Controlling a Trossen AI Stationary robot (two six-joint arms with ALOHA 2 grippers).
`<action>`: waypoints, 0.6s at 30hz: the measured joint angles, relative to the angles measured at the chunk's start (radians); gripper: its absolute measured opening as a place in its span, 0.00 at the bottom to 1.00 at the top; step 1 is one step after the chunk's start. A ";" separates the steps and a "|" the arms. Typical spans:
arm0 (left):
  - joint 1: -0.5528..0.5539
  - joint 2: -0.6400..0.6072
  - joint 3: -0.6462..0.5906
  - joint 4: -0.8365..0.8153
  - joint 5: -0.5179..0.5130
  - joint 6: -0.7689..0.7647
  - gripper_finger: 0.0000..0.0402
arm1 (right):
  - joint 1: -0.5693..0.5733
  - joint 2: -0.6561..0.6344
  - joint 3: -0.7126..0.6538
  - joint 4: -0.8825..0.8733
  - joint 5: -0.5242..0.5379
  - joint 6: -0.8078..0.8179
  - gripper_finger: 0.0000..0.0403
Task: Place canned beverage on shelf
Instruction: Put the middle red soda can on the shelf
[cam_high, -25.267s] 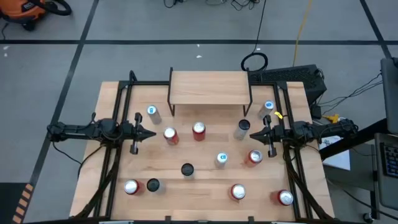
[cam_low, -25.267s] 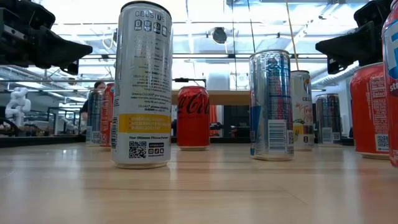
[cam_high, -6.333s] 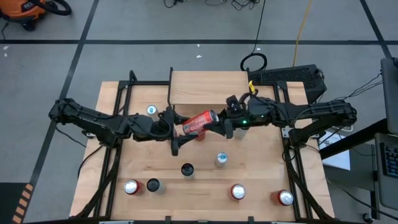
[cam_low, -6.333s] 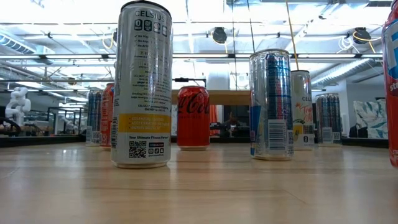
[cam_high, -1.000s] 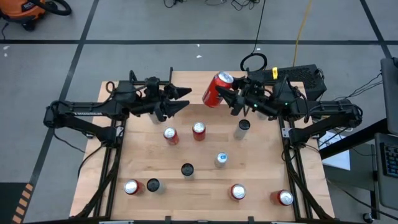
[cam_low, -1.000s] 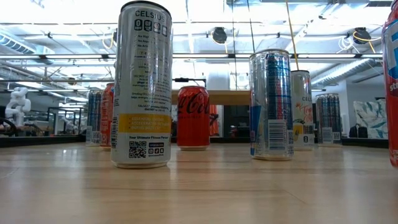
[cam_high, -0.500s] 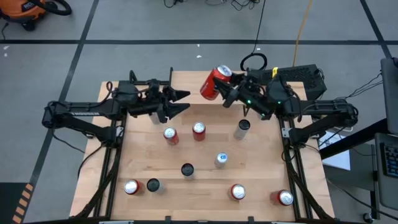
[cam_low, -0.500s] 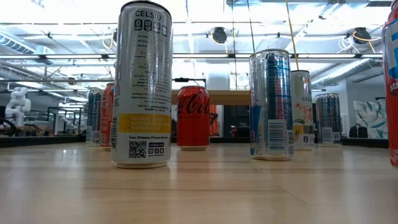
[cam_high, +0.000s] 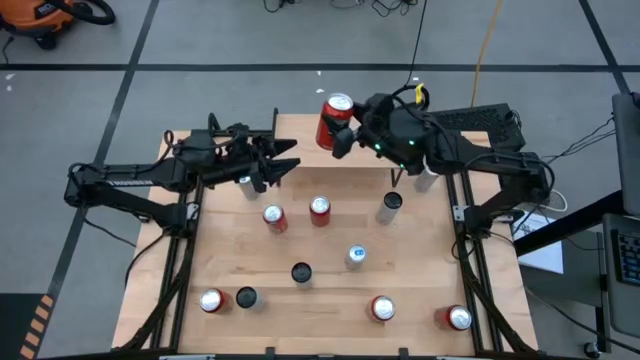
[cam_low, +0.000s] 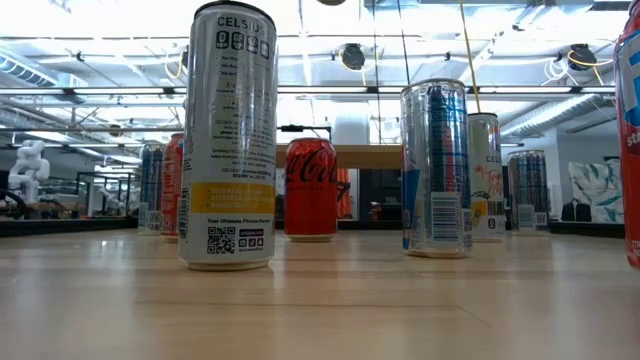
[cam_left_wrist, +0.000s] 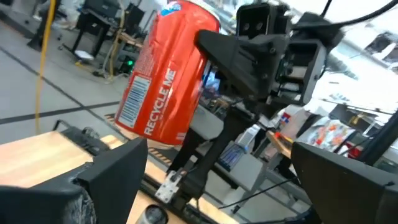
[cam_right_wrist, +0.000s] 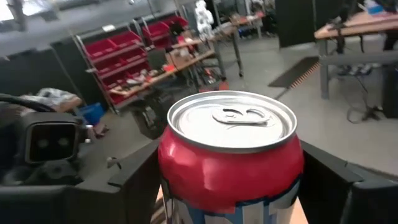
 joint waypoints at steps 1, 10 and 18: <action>0.000 0.001 0.000 -0.008 -0.004 0.000 1.00 | -0.006 0.012 0.017 -0.022 -0.001 0.013 0.69; -0.001 0.001 0.000 -0.089 -0.026 0.000 1.00 | -0.043 0.052 0.045 -0.136 -0.007 0.084 0.69; 0.000 0.001 0.000 -0.194 -0.042 -0.001 1.00 | -0.057 0.048 0.046 -0.262 -0.007 0.104 0.69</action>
